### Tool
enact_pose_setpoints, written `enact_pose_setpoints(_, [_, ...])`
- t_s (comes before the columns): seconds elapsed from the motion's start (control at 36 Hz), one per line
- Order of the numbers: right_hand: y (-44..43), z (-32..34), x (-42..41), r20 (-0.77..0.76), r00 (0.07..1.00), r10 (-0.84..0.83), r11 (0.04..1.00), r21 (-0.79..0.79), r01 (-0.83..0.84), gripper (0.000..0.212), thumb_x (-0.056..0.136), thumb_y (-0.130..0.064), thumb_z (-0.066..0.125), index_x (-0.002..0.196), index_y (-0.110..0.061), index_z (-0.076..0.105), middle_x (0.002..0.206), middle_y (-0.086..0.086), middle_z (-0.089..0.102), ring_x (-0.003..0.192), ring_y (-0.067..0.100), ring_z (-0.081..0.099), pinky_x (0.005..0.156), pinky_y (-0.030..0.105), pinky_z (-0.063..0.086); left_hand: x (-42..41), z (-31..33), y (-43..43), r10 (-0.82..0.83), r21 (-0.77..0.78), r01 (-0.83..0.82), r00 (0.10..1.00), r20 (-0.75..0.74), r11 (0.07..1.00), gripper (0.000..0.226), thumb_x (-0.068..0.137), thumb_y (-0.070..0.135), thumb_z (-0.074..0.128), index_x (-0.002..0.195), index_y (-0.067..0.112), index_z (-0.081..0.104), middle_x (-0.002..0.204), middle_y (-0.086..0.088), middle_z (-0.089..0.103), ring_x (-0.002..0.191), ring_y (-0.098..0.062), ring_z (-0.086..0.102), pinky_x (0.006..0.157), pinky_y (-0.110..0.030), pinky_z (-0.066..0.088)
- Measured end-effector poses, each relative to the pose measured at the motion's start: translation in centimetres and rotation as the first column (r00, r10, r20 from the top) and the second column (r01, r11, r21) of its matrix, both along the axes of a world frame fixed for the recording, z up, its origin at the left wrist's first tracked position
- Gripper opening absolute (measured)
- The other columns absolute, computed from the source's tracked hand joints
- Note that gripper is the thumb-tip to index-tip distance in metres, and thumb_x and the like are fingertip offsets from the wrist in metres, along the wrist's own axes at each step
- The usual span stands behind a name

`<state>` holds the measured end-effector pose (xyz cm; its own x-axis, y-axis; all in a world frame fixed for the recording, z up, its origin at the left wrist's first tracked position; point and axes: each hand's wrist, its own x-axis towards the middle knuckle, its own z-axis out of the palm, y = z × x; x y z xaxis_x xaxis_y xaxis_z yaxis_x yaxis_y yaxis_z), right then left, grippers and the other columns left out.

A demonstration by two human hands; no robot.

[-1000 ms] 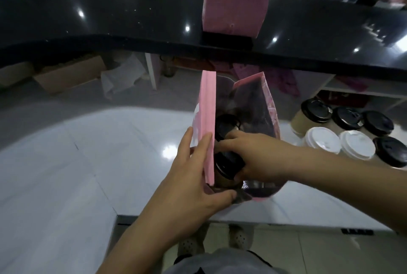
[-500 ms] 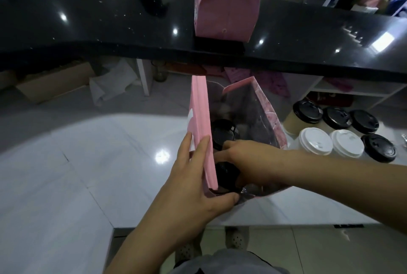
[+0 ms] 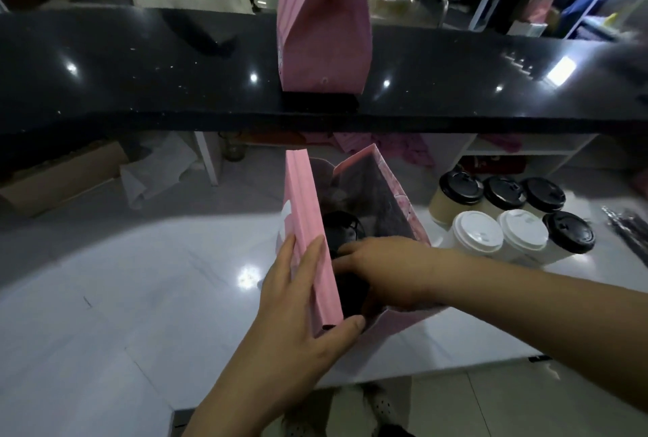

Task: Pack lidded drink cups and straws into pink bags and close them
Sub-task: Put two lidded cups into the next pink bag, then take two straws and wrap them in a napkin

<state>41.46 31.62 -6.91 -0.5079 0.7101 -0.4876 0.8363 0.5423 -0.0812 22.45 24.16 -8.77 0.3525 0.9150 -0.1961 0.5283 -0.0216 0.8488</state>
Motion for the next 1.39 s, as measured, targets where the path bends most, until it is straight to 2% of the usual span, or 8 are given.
enact_pose_setpoints(0.17, [-2.0, 5.1, 3.9, -0.259, 0.953, -0.156, 0.955, 0.206, 0.213, 0.058, 0.087, -0.045, 0.064, 0.142, -0.037, 0.047, 0.14, -0.012, 0.053, 0.127, 0.014, 0.05, 0.1, 0.04, 0.047, 1.1, 2.9, 0.3, 0.058, 0.096, -0.05, 0.995, -0.08, 0.994, 0.104, 0.054, 0.083, 0.048, 0.146, 0.065, 0.004, 0.157, 0.035, -0.018, 0.149, 0.002, -0.004, 0.122, -0.042, 0.019])
enact_pose_setpoints(0.31, [-7.2, 7.4, 11.6, -0.486, 0.822, -0.297, 0.829, 0.295, 0.475, 0.059, 0.088, -0.054, 0.063, 0.143, -0.043, 0.046, 0.151, -0.019, 0.041, 0.138, -0.002, 0.029, 0.108, 0.016, 0.021, 5.8, 5.7, 0.5, 0.019, 0.294, 0.029, 0.987, -0.162, 0.955, 0.091, 0.075, 0.069, 0.062, 0.146, 0.064, 0.005, 0.161, 0.03, -0.01, 0.149, 0.001, -0.005, 0.123, -0.039, 0.011])
enact_pose_setpoints(0.56, [-22.6, 2.8, 28.4, -0.731, 0.342, -0.59, 0.417, 0.086, 0.905, 0.07, 0.089, -0.049, 0.066, 0.15, -0.048, 0.031, 0.16, -0.023, 0.018, 0.148, 0.0, 0.011, 0.116, 0.027, 0.017, 24.7, 6.5, -3.3, -0.201, 0.434, 0.255, 0.965, -0.167, 0.864, 0.088, 0.081, 0.061, 0.061, 0.151, 0.058, 0.007, 0.163, 0.026, -0.01, 0.15, -0.001, -0.012, 0.121, -0.037, 0.007])
enact_pose_setpoints(0.67, [-29.2, -1.2, 35.0, -0.724, 0.118, -0.68, 0.241, -0.068, 0.968, 0.072, 0.089, -0.046, 0.067, 0.148, -0.051, 0.027, 0.161, -0.02, 0.015, 0.149, 0.006, 0.013, 0.12, 0.036, 0.022, 33.5, 2.9, -7.3, -0.301, 0.442, 0.338, 0.941, -0.153, 0.831, 0.089, 0.086, 0.056, 0.066, 0.153, 0.054, 0.007, 0.163, 0.025, -0.012, 0.151, -0.002, -0.01, 0.122, -0.036, 0.008])
enact_pose_setpoints(0.72, [-31.9, -3.0, 38.0, -0.714, 0.062, -0.698, 0.199, -0.111, 0.974, 0.07, 0.089, -0.044, 0.068, 0.145, -0.053, 0.028, 0.161, -0.018, 0.019, 0.146, 0.001, 0.015, 0.118, 0.029, 0.021, 37.1, 0.5, -9.1, -0.349, 0.397, 0.397, 0.918, -0.189, 0.827, 0.09, 0.088, 0.054, 0.066, 0.15, 0.057, 0.001, 0.163, 0.022, -0.015, 0.151, -0.004, -0.013, 0.124, -0.039, 0.008])
enact_pose_setpoints(1.0, [-36.7, -7.3, 49.3, -0.678, -0.047, -0.734, 0.114, -0.191, 0.975, 0.065, 0.088, -0.047, 0.068, 0.145, -0.047, 0.038, 0.159, -0.016, 0.026, 0.147, 0.003, 0.019, 0.114, 0.022, 0.02, 48.8, -5.3, -12.2, -0.515, 0.057, 0.565, 0.784, -0.348, 0.823, 0.091, 0.09, 0.049, 0.067, 0.155, 0.047, 0.004, 0.167, 0.01, -0.009, 0.153, -0.011, -0.007, 0.125, -0.039, 0.01])
enact_pose_setpoints(1.14, [-34.2, -8.7, 55.0, -0.66, -0.062, -0.749, 0.118, -0.224, 0.967, 0.062, 0.089, -0.048, 0.067, 0.145, -0.044, 0.041, 0.158, -0.016, 0.029, 0.148, 0.006, 0.022, 0.12, 0.034, 0.024, 55.0, -6.1, -8.6, -0.512, -0.005, 0.543, 0.788, -0.342, 0.839, 0.085, 0.092, 0.045, 0.066, 0.157, 0.043, 0.011, 0.167, 0.01, 0.002, 0.153, -0.01, 0.0, 0.124, -0.038, 0.014])
enact_pose_setpoints(1.39, [-27.5, -10.2, 66.1, -0.604, -0.052, -0.795, 0.123, -0.244, 0.962, 0.051, 0.088, -0.043, 0.069, 0.133, -0.052, 0.046, 0.151, -0.022, 0.038, 0.141, -0.001, 0.031, 0.114, 0.025, 0.028, 70.1, -12.8, -0.5, -0.375, -0.016, 0.387, 0.881, -0.29, 0.922, 0.076, 0.091, 0.052, 0.062, 0.155, 0.032, 0.027, 0.161, 0.003, 0.03, 0.148, -0.023, 0.024, 0.119, -0.042, 0.025])
